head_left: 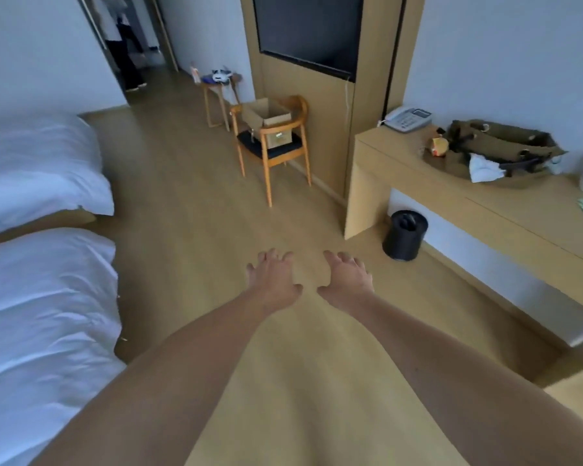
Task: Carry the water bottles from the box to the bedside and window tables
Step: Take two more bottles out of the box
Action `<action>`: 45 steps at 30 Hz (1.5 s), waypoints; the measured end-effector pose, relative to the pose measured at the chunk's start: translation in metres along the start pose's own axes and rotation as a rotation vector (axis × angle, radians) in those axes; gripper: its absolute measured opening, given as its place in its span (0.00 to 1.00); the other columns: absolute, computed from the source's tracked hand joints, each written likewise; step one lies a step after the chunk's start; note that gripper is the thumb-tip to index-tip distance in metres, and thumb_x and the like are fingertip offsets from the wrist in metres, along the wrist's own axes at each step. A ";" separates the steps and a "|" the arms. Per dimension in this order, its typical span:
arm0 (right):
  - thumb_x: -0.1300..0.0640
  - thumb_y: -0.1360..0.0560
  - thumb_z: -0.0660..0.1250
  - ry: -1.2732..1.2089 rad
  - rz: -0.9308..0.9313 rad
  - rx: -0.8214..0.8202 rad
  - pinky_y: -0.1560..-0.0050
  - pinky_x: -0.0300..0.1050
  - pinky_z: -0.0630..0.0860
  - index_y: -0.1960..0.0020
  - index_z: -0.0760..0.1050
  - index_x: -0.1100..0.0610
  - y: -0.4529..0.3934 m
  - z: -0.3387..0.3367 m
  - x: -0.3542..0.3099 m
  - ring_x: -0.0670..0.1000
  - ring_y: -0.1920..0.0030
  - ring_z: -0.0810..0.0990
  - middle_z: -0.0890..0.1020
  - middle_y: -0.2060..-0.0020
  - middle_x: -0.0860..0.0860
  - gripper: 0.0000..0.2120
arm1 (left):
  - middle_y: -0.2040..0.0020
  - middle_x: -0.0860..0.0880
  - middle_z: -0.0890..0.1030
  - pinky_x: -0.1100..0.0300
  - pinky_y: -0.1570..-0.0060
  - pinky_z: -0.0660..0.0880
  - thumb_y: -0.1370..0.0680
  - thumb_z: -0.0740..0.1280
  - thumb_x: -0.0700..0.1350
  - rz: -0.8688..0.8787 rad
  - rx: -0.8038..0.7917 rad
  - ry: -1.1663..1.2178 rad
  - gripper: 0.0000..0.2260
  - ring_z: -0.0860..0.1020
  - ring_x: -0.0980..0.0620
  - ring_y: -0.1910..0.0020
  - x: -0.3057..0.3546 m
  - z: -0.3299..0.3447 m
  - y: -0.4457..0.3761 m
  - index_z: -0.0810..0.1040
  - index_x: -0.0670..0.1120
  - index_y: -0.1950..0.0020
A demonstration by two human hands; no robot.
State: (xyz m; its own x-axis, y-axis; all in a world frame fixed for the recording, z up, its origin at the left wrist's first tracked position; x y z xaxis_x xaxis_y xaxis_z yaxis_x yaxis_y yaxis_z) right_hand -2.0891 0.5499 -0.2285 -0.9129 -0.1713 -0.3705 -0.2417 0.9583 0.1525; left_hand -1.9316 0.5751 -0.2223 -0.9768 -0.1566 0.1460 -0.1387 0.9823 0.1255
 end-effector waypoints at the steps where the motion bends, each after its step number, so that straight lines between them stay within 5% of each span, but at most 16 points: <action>1: 0.53 0.27 0.71 0.008 -0.033 -0.019 0.35 0.56 0.70 0.22 0.59 0.48 -0.024 0.001 -0.018 0.60 0.30 0.68 0.69 0.29 0.54 0.38 | 0.27 0.46 0.69 0.42 0.34 0.68 0.26 0.70 0.59 -0.036 0.008 0.003 0.31 0.65 0.43 0.27 -0.017 -0.005 -0.017 0.67 0.52 0.25; 9: 0.51 0.26 0.70 0.080 -0.192 -0.073 0.33 0.56 0.68 0.21 0.58 0.48 -0.217 0.036 -0.145 0.60 0.29 0.66 0.68 0.28 0.54 0.37 | 0.29 0.45 0.70 0.41 0.37 0.71 0.26 0.69 0.60 -0.225 0.074 0.082 0.31 0.68 0.40 0.30 -0.168 -0.031 -0.179 0.67 0.52 0.26; 19: 0.51 0.27 0.70 0.068 -0.107 -0.082 0.36 0.55 0.69 0.23 0.62 0.48 -0.441 0.037 -0.277 0.59 0.30 0.68 0.70 0.30 0.53 0.34 | 0.30 0.44 0.70 0.43 0.39 0.71 0.25 0.69 0.57 -0.278 0.036 0.231 0.29 0.68 0.39 0.30 -0.312 -0.094 -0.401 0.68 0.50 0.26; 33: 0.53 0.25 0.68 -0.082 -0.004 -0.055 0.41 0.54 0.75 0.26 0.66 0.48 -0.812 0.034 -0.319 0.58 0.36 0.72 0.75 0.38 0.54 0.29 | 0.28 0.44 0.68 0.43 0.35 0.71 0.22 0.67 0.54 -0.130 0.019 0.139 0.27 0.65 0.40 0.28 -0.384 -0.135 -0.754 0.67 0.50 0.24; 45: 0.51 0.27 0.69 -0.120 0.026 -0.134 0.40 0.55 0.76 0.29 0.67 0.52 -1.101 0.009 -0.352 0.58 0.34 0.71 0.72 0.35 0.54 0.28 | 0.24 0.43 0.65 0.42 0.34 0.69 0.23 0.68 0.53 -0.099 -0.058 0.118 0.29 0.63 0.39 0.27 -0.427 -0.170 -1.046 0.66 0.49 0.23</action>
State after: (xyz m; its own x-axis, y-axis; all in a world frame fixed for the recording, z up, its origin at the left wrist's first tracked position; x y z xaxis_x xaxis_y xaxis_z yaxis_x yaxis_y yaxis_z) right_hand -1.4985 -0.4424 -0.2738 -0.8756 -0.1102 -0.4703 -0.2669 0.9218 0.2811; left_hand -1.3421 -0.4029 -0.2495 -0.9324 -0.2667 0.2440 -0.2205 0.9545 0.2010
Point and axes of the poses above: each hand's wrist, its own y-axis away from the middle knuckle, its own z-axis out of the palm, x = y × z, the point moved 1 cm from there along -y, towards the middle knuckle
